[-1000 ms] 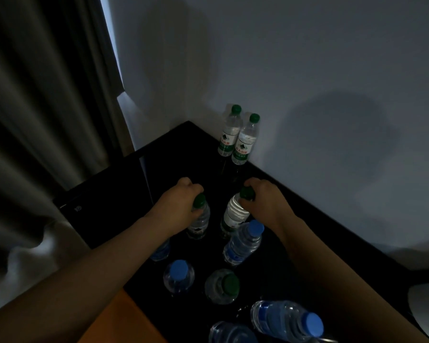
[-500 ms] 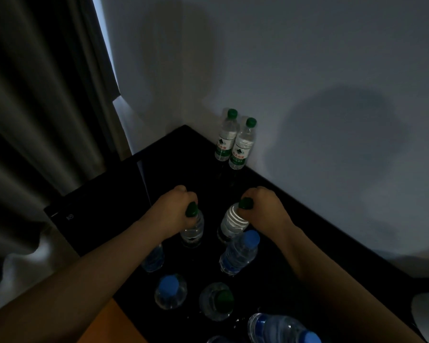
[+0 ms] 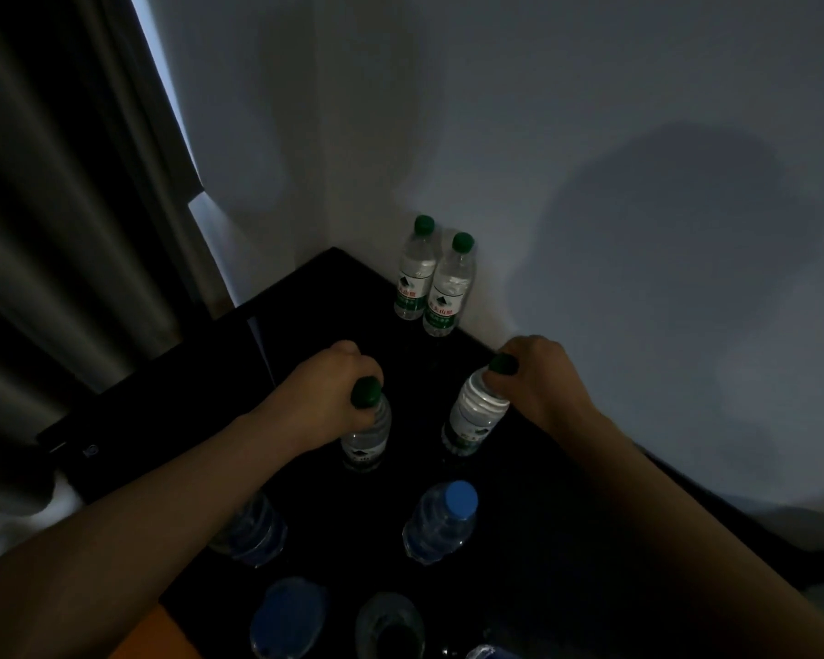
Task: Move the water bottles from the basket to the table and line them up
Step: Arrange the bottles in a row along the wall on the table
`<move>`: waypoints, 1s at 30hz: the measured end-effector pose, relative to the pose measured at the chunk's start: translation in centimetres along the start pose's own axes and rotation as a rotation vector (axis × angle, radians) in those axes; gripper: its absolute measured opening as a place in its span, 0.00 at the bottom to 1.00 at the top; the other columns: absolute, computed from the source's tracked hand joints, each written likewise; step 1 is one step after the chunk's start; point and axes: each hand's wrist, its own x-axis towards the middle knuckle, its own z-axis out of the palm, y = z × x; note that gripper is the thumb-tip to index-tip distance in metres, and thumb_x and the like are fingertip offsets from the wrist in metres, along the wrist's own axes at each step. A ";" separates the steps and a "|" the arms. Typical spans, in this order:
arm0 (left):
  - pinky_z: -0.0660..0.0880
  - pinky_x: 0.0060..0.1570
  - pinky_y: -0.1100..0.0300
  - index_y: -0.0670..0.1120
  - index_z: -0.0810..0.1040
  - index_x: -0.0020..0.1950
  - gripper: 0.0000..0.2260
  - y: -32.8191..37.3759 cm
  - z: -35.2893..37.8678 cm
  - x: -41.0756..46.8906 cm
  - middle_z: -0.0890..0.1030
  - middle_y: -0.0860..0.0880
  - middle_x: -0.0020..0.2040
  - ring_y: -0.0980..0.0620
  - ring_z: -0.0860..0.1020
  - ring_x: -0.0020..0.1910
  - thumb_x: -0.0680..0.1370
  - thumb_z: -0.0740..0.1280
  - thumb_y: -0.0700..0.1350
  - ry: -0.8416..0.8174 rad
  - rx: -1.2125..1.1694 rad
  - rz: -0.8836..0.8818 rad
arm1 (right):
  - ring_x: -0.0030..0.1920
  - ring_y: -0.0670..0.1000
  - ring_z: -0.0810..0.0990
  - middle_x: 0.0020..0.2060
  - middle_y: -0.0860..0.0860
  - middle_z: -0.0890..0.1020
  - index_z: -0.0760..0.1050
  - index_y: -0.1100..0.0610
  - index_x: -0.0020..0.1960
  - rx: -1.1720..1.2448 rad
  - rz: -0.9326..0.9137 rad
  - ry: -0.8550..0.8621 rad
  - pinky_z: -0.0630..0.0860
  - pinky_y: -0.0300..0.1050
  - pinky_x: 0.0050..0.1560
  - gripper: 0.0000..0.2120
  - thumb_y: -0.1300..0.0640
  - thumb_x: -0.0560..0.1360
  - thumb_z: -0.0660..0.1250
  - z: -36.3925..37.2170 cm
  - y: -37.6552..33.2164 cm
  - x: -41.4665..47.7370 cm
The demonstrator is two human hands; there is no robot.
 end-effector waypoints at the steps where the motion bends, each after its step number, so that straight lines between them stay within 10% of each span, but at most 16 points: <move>1: 0.75 0.50 0.58 0.45 0.81 0.50 0.11 0.2 -0.1 0.5 0.74 0.47 0.48 0.51 0.77 0.46 0.68 0.73 0.42 0.004 -0.007 0.006 | 0.39 0.58 0.79 0.37 0.61 0.81 0.77 0.67 0.40 -0.001 0.006 0.011 0.74 0.51 0.38 0.10 0.59 0.69 0.70 0.0 0.4 0.7; 30: 0.70 0.44 0.67 0.49 0.82 0.49 0.11 0.9 -0.4 10.2 0.73 0.53 0.45 0.57 0.75 0.43 0.67 0.74 0.42 0.017 -0.032 0.060 | 0.28 0.53 0.71 0.24 0.55 0.70 0.73 0.66 0.32 0.014 0.217 0.126 0.64 0.41 0.28 0.15 0.56 0.69 0.71 0.7 5.1 16.6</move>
